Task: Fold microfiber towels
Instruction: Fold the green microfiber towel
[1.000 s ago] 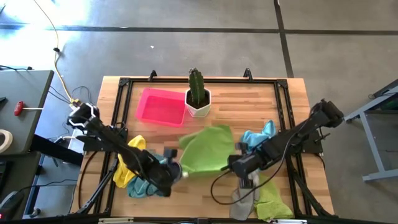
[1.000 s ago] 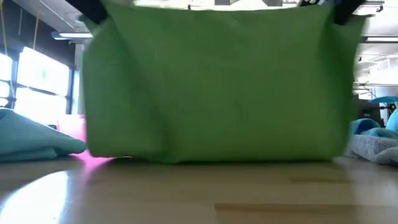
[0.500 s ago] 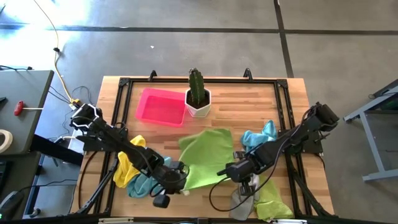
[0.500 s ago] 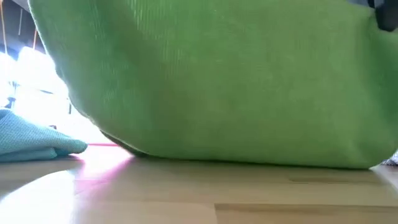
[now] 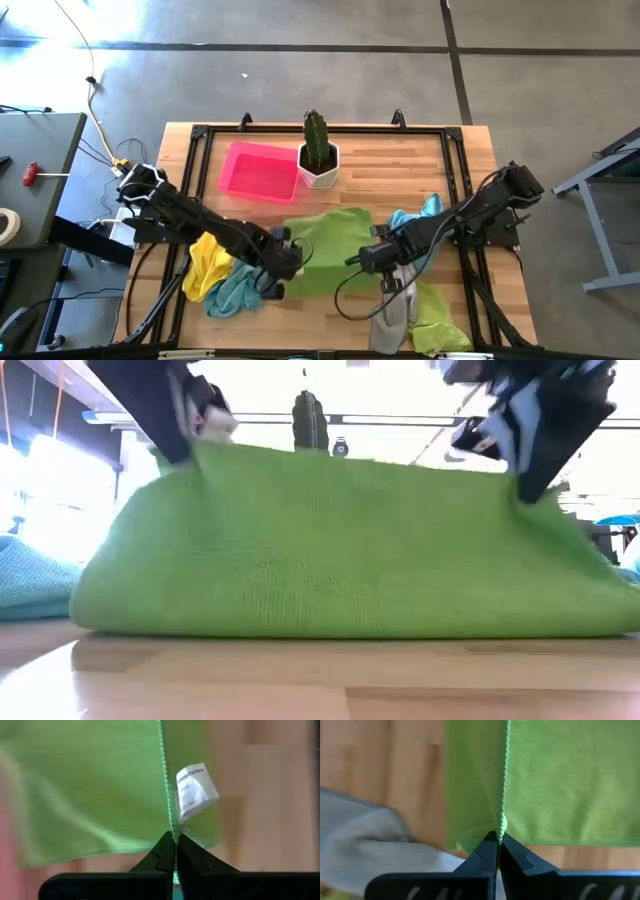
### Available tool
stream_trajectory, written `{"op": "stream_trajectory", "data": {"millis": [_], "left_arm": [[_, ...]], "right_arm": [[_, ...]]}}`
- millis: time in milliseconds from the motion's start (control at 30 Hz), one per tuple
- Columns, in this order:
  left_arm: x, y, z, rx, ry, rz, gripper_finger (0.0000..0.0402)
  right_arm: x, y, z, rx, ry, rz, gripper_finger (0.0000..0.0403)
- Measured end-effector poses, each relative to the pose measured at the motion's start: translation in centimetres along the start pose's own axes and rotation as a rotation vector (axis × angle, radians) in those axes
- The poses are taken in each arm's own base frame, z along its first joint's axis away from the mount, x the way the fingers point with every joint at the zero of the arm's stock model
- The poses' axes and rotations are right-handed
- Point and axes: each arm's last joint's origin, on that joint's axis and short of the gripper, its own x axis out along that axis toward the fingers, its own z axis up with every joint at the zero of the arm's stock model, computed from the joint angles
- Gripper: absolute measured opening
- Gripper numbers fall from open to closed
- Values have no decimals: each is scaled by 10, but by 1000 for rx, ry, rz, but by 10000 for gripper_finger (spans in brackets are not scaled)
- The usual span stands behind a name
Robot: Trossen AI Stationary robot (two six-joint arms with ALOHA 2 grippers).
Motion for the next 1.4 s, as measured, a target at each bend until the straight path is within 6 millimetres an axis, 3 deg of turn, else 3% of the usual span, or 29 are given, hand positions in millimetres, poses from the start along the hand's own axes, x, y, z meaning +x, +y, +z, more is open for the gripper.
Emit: {"op": "stream_trajectory", "data": {"millis": [200, 533, 1000, 1167, 1400], "left_arm": [[7, 15, -2, 32, -8, 135, 0], [29, 48, -14, -12, 38, 330, 0], [41, 74, -18, -71, 47, 360, 0], [41, 77, -18, -73, 41, 406, 0], [45, 80, -18, -79, 59, 412, 0]], "right_arm": [[6, -33, 4, 6, -25, -149, 0], [6, -76, 9, 60, -20, -195, 0], [11, -108, 8, 74, 16, -201, 3], [11, -113, 8, 48, 22, -206, 36], [10, -117, 7, 21, 34, -338, 123]]}}
